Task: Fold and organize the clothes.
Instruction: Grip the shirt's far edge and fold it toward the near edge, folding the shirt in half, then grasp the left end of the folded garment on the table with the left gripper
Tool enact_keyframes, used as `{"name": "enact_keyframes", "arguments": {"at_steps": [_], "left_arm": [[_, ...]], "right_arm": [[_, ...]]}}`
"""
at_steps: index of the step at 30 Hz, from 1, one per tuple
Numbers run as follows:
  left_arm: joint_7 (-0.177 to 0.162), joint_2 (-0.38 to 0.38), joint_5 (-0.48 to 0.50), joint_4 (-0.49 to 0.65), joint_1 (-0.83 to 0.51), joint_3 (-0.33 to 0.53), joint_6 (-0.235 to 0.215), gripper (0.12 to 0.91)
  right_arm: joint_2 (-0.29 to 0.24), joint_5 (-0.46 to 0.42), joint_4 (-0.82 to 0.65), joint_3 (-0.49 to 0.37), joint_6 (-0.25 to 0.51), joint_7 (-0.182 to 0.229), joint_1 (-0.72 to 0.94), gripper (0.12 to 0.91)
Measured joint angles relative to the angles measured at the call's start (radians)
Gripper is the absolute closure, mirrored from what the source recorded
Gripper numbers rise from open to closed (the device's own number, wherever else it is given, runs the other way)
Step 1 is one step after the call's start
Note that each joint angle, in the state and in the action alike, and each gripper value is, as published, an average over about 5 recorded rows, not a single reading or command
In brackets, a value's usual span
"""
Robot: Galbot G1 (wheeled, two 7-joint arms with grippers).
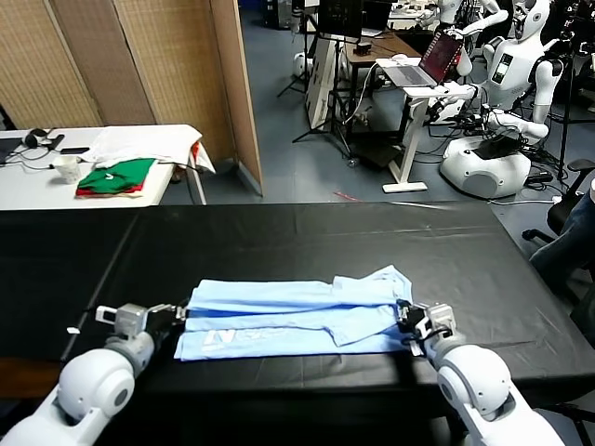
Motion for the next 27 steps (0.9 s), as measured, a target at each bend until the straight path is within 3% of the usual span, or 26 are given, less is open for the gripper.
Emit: {"name": "enact_keyframes", "arguments": {"at_steps": [4,6,12,16,20,27], "left_arm": [[0.003,-0.009,0.015,-0.009,0.015,-0.005,0.010,0.866],[0.004,-0.013,0.024,-0.016,0.020,-0.008,0.015,0.796],[0.001,-0.027,0.035,-0.031,0.019,-0.027,0.020,0.426],[0.001,-0.038,0.029,-0.017,0.001,-0.033,0.003,0.207],[-0.001,-0.055,-0.030,0.016,-0.036,-0.025,-0.039,0.129],[-0.006,-0.096,-0.111,0.109,-0.128,0.002,-0.067,0.123]], "right_arm": [[-0.001,0.018,0.022,0.018,0.000,-0.003,-0.013,0.837],[-0.001,0.038,0.037,0.030,0.000,-0.001,-0.017,0.737],[0.010,0.083,0.057,0.062,0.000,0.010,0.004,0.362],[0.032,0.085,0.022,0.051,0.000,0.039,0.055,0.166],[0.061,0.084,-0.056,0.027,0.003,0.049,0.130,0.122],[0.098,0.097,-0.200,0.001,0.028,0.050,0.240,0.118]]}}
